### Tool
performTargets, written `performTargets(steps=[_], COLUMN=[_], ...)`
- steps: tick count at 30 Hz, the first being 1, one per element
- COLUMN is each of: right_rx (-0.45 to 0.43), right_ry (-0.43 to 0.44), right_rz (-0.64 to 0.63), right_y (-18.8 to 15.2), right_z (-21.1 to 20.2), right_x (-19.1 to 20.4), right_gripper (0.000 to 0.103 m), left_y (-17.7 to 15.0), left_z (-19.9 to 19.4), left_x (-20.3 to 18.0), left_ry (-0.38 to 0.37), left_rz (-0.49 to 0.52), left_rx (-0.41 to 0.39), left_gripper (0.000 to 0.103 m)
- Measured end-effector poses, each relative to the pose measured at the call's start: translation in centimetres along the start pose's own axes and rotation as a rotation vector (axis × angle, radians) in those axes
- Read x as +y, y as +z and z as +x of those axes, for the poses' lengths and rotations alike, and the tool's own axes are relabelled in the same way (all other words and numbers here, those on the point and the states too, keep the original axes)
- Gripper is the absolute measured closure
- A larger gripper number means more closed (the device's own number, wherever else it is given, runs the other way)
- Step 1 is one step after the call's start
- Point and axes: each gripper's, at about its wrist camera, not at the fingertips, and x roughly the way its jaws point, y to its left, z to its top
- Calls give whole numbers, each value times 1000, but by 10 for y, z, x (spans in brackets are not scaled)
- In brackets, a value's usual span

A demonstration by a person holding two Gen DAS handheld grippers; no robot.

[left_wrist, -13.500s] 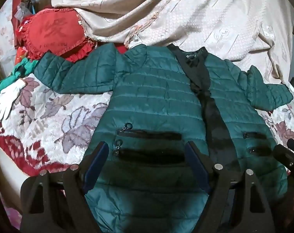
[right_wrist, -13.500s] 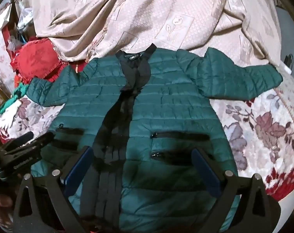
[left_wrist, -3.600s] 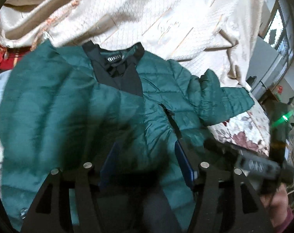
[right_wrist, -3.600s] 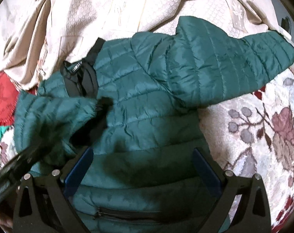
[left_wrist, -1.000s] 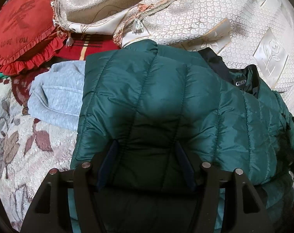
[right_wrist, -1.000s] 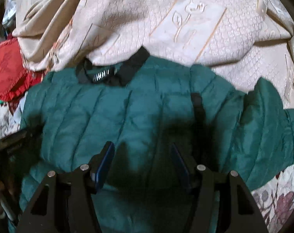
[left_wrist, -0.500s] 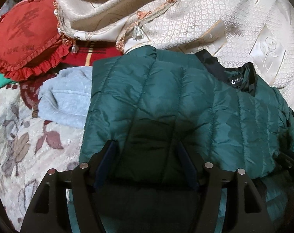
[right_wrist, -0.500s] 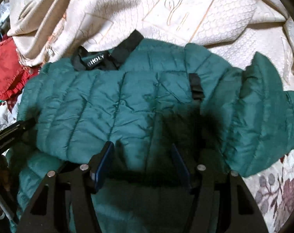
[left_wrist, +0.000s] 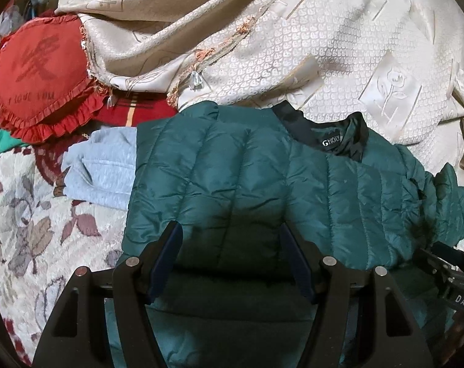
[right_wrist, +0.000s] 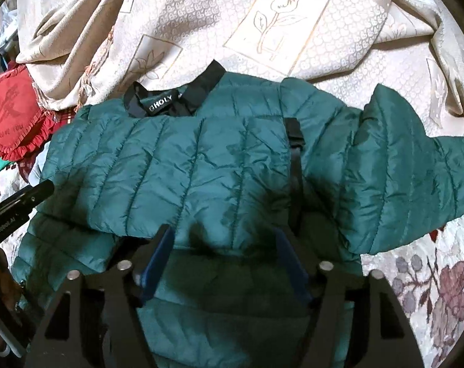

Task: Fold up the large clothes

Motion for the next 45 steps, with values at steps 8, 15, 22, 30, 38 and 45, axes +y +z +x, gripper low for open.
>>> performTargets(steps=[8, 15, 22, 30, 38, 45], right_rx=[2, 2, -48, -87, -80, -108], right_ry=[-9, -26, -56, -265, -457, -560], right_rz=[5, 19, 88, 194, 301, 358], right_y=[-3, -6, 0, 8, 5, 7], right_z=[-4, -7, -24, -52, -65, -77], right_x=[-4, -16, -59, -159, -243, -292], right_gripper=[26, 26, 21, 17, 17, 17], left_y=[1, -1, -4, -7, -8, -7], left_z=[5, 41, 55, 59, 59, 58], left_x=[-4, 6, 7, 6, 9, 10], left_ry=[-9, -25, -33, -46, -77, -99], left_rz=[-3, -55, -47, -44, -56, -72], left_rx=[-4, 48, 59, 62, 58, 52], left_gripper=[54, 54, 52, 46, 42, 42])
